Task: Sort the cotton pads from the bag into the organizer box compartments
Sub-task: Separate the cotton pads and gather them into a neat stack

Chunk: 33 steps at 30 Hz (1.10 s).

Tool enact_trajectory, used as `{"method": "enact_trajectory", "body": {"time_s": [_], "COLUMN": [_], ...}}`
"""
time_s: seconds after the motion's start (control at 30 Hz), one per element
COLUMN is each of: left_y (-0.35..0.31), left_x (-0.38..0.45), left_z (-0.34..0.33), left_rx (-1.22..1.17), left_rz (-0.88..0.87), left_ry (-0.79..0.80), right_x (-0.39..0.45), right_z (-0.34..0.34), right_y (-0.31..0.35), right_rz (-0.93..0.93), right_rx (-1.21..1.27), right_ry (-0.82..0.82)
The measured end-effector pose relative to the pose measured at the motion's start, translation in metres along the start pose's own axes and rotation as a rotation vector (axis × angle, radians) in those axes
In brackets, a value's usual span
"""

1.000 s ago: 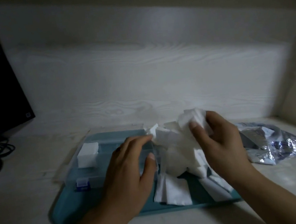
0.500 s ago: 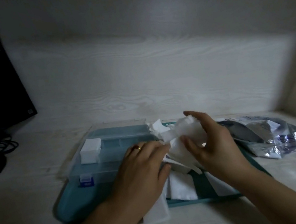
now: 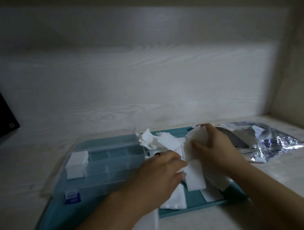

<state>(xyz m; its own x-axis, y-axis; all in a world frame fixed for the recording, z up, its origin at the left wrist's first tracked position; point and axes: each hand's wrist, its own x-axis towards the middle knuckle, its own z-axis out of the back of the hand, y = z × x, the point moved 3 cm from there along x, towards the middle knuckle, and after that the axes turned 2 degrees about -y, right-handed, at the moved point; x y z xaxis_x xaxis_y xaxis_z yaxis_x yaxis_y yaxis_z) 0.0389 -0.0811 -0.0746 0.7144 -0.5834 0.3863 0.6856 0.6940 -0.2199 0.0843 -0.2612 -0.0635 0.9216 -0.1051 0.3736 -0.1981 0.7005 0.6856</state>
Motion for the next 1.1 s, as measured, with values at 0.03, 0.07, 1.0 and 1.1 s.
{"method": "enact_trajectory", "body": {"time_s": [0.03,0.07,1.0,1.1], "left_y": [0.000,0.000,0.016,0.026], "left_x": [0.002,0.002,-0.052,-0.056], "left_z": [0.000,0.002,0.051,0.049], "left_rx": [-0.022,-0.071,-0.691,-0.651], "left_rz": [0.011,0.022,0.730,0.761], "left_ry": [0.004,-0.020,-0.475,-0.548], "right_x": [0.000,0.000,-0.011,-0.010], "right_z": [-0.002,-0.002,0.001,0.008], "right_y": [-0.002,-0.003,0.021,0.020], "right_rz": [0.019,0.023,-0.115,-0.124], "right_rx": [-0.080,-0.116,-0.131,-0.260], "right_ry": [0.005,0.006,0.239,0.244]}}
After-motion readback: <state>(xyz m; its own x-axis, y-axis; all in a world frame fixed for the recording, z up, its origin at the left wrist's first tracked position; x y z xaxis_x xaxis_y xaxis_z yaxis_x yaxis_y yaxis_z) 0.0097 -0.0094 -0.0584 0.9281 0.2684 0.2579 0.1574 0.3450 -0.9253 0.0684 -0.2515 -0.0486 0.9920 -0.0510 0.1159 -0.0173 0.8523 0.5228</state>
